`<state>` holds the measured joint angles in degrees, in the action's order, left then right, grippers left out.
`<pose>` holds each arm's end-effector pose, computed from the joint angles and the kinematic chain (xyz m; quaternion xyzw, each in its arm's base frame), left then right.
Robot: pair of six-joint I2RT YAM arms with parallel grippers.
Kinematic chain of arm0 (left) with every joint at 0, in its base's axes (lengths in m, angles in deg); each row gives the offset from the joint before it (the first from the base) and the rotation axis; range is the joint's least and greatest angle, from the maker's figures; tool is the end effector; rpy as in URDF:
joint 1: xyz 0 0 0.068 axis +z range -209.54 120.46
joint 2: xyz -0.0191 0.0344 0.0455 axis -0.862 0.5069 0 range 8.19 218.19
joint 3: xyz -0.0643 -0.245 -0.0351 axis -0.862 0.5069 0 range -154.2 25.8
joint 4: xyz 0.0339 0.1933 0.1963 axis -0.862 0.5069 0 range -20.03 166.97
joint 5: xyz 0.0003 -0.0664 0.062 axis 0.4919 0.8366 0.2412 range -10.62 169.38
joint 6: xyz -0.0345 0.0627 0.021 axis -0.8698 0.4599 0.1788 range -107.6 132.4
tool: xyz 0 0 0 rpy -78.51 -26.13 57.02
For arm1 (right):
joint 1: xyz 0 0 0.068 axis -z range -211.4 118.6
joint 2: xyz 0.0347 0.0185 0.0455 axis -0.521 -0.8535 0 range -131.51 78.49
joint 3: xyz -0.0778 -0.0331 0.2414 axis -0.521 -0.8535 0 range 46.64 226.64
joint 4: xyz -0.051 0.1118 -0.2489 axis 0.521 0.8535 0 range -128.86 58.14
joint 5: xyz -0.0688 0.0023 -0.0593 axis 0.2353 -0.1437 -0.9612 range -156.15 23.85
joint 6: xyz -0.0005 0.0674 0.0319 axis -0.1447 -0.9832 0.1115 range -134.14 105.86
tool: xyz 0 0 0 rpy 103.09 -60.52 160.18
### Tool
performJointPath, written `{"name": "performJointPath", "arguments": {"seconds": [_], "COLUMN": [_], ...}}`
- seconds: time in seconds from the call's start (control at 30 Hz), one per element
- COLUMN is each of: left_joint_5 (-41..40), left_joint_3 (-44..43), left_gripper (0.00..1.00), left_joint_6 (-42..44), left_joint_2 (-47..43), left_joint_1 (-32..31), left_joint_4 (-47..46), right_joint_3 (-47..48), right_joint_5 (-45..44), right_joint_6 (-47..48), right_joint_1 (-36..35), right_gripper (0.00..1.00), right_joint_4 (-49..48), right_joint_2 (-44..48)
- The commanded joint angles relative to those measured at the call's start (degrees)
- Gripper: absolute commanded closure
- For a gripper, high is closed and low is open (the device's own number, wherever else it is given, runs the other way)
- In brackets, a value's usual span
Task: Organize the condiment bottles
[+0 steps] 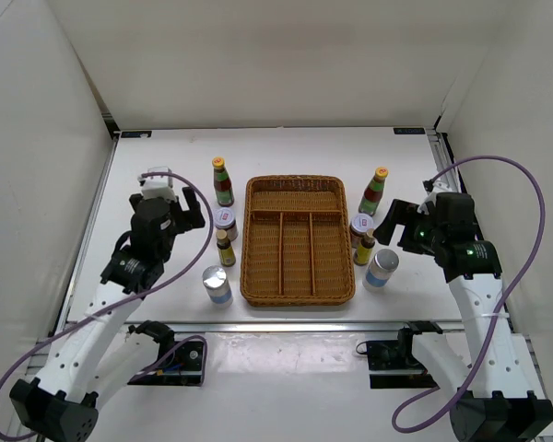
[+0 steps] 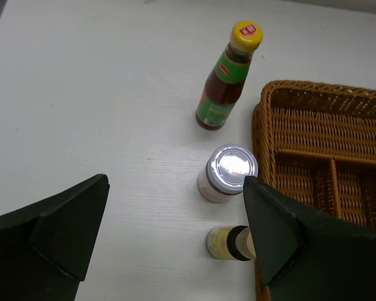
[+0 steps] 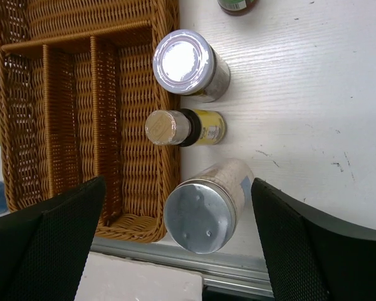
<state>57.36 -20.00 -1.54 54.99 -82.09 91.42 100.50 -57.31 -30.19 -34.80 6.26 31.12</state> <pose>0.2274 -0.0690 0.2980 -0.0446 0.8216 -0.0201 0.5680 0.2120 0.0222 0.2992 0.0658 0.8967 0.1414 0.4141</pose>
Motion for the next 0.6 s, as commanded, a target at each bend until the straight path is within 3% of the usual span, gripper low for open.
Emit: {"name": "performJointPath", "arguments": {"seconds": [0.0, 0.17, 0.57], "left_joint_5": [-4.8, -7.0, -3.3], "left_joint_3": [-0.1, 0.5, 0.0], "left_gripper": [0.00, 0.00, 0.00], "left_joint_6": [-1.5, -2.8, -2.1], "left_joint_2": [-3.5, -4.0, -2.1], "left_joint_1": [-0.2, -0.2, -0.2], "left_joint_4": [-0.2, -0.2, -0.7], "right_joint_3": [-0.2, -0.7, -1.8], "right_joint_5": [-0.7, 1.5, 3.1], "right_joint_6": [0.0, -1.3, -5.2], "right_joint_1": [-0.2, -0.2, -0.2], "right_gripper": [0.00, 0.00, 0.02], "right_joint_4": [-0.4, -0.4, 0.2], "right_joint_2": [1.2, 1.2, 0.2]}}
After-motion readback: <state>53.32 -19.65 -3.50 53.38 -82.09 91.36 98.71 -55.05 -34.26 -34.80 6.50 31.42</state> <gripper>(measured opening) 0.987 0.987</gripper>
